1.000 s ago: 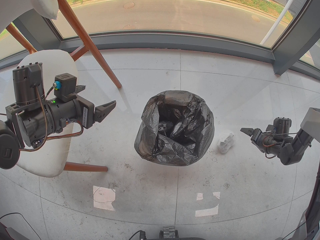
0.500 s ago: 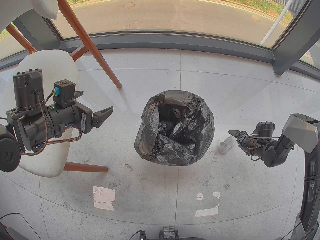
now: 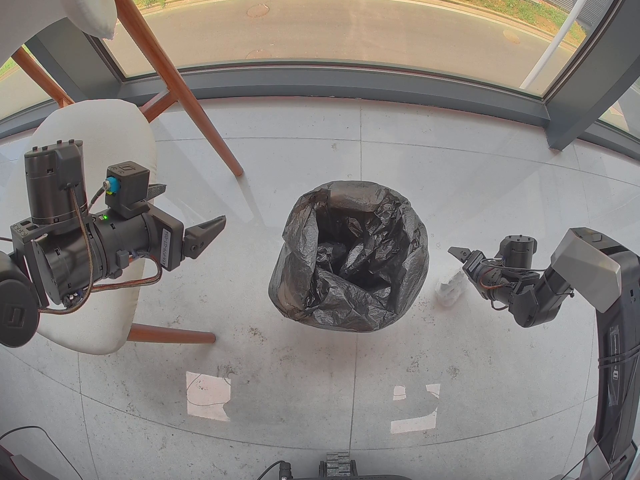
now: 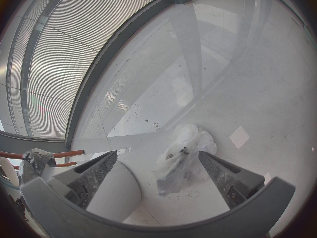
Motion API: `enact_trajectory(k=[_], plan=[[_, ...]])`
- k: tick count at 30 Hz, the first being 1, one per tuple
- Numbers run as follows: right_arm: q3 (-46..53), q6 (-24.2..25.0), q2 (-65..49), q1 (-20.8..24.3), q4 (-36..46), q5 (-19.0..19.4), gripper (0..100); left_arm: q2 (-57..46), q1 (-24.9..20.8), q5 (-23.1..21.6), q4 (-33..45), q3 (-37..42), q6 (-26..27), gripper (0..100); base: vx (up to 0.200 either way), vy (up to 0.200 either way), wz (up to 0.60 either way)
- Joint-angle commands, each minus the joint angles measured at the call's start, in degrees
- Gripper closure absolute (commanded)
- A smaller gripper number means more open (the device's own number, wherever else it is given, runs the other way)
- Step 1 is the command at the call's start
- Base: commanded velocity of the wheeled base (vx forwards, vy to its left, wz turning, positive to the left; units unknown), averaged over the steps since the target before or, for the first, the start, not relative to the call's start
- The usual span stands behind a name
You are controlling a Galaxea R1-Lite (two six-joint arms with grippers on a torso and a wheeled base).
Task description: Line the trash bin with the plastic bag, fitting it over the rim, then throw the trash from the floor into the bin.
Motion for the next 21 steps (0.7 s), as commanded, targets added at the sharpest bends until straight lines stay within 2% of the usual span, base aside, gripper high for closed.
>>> enact_trajectory(k=[1, 4, 16, 19, 20, 21], plan=[[-4.39, 0.00, 3.18, 1.47, 3.03, -1.85, 0, -0.07, -0.02, -0.29, -0.06, 0.04, -0.17, 0, 0.000, 0.000, 0.00], [-7.20, 0.09, 3.62, 1.21, 6.54, -2.12, 0, -0.07, -0.02, -0.29, -0.14, -0.57, 0.01, 0, 0.000, 0.000, 0.00], [-10.27, -0.88, 7.31, 1.03, 6.28, -2.99, 0, 0.10, -0.20, -0.12, -0.14, -0.13, 0.01, 0, 0.000, 0.000, 0.00], [-10.45, -3.16, 7.83, 1.12, 6.19, -3.43, 0, 0.10, -0.20, -0.12, -0.14, -0.13, -0.08, 0, 0.000, 0.000, 0.00], [-10.36, -3.78, 8.10, 1.21, 6.19, -3.79, 100, 0.01, -0.20, -0.20, -0.14, -0.13, -0.17, 0, 0.000, 0.000, 0.00], [-10.36, -4.66, 8.27, 1.21, 6.11, -4.31, 100, 0.01, -0.11, -0.20, -0.14, -0.22, -0.17, 0, 0.000, 0.000, 0.00]])
